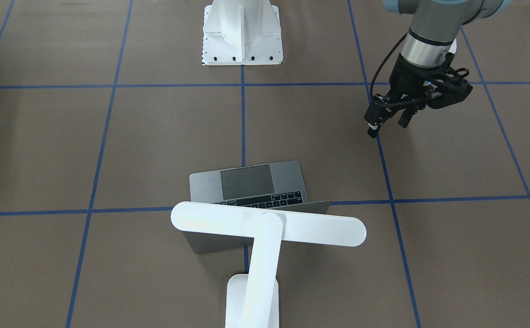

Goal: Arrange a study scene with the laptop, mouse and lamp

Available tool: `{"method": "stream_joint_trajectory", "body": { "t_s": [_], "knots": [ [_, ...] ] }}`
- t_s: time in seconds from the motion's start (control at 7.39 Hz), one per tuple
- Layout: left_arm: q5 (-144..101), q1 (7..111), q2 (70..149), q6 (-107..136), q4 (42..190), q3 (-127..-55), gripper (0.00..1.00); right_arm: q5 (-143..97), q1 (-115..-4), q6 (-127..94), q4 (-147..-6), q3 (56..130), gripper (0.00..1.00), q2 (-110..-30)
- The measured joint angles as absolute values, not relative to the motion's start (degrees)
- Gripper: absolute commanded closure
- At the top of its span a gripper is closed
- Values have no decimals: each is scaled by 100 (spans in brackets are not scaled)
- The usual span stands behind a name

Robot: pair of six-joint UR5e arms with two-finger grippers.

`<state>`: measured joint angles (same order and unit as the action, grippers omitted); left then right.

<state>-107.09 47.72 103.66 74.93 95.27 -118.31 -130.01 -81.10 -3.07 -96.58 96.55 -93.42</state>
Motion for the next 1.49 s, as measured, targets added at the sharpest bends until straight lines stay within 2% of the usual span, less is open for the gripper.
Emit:
{"method": "stream_joint_trajectory", "body": {
  "t_s": [0.27, 0.54, 1.08, 1.49],
  "knots": [
    [-10890, 5377, 9623, 5339, 9545, -11877, 0, -12870, -8007, -355, -9661, 9680, 0, -9227],
    [-11730, 6537, 9077, 3159, 9560, -11642, 0, -12868, -7989, -374, -9654, 9749, 0, -9074],
    [-13349, 9076, 8685, -757, 9555, -9941, 0, -13058, -7988, -363, -9658, 9924, 0, -8689],
    [-13469, 9517, 8644, -1389, 9573, -9551, 0, -13265, -7987, 96, -9640, 10549, 1, -9533]
  ]
}}
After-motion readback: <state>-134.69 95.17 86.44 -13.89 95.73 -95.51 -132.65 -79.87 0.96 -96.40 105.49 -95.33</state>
